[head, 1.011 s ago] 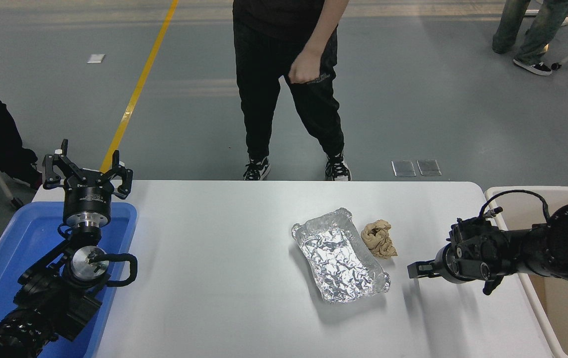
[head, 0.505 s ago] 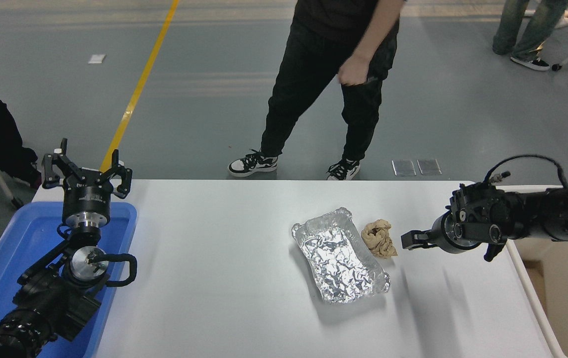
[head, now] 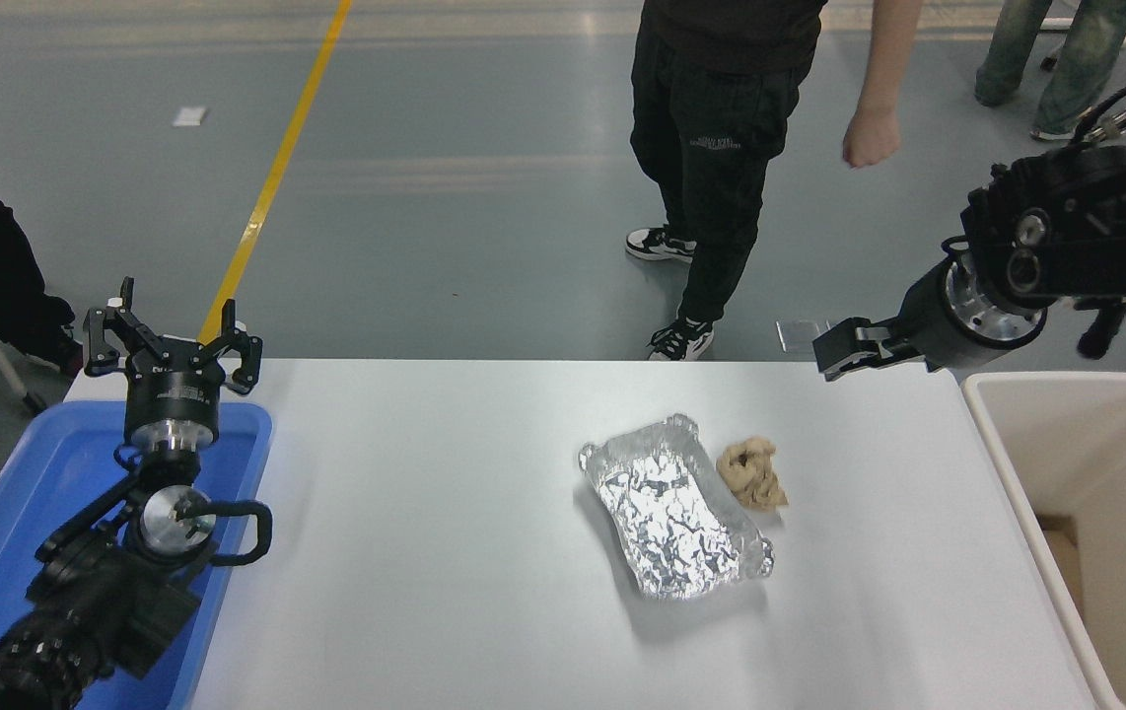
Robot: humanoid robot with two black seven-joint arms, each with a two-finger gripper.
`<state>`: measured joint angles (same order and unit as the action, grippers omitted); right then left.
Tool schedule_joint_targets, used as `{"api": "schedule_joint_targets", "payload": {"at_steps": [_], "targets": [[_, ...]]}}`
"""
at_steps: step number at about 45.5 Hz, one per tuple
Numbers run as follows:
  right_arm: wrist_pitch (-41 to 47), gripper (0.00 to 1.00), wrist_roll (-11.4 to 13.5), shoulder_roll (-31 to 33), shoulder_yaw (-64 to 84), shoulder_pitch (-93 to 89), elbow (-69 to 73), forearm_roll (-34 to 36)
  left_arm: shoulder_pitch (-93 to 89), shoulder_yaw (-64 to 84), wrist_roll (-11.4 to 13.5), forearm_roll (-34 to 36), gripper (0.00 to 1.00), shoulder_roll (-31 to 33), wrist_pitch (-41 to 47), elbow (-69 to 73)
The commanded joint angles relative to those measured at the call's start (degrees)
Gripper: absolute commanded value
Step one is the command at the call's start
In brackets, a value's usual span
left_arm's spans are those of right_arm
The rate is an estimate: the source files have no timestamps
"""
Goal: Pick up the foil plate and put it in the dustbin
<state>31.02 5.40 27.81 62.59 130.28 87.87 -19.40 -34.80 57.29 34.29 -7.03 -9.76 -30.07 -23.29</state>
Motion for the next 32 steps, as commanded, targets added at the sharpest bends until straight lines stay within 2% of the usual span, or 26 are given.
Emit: {"api": "schedule_joint_targets", "payload": {"at_steps": [1, 8, 13, 20, 32], "targets": [[13.98, 1.0, -0.31, 6.12, -1.06, 14.2, 7.48, 0.5, 0.0, 0.02, 0.08, 0.0, 0.99, 0.01, 0.1, 0.0], [13.98, 1.0, -0.48, 4.98, -2.21, 15.09, 7.66, 0.5, 0.0, 0.02, 0.08, 0.0, 0.99, 0.01, 0.01, 0.0], [13.98, 1.0, -0.66, 1.29, -2.21, 14.3, 7.58, 0.94, 0.0, 0.02, 0.08, 0.0, 0.99, 0.01, 0.01, 0.0], [13.89, 1.0, -0.57, -4.07, -3.43, 10.61, 5.47, 5.16, 0.0, 0.02, 0.08, 0.0, 0.99, 0.01, 0.01, 0.0], [-7.37, 1.0, -0.48, -12.86, -6.95, -4.49, -2.26, 4.9, 0.0, 0.02, 0.08, 0.0, 0.99, 0.01, 0.01, 0.0]]}}
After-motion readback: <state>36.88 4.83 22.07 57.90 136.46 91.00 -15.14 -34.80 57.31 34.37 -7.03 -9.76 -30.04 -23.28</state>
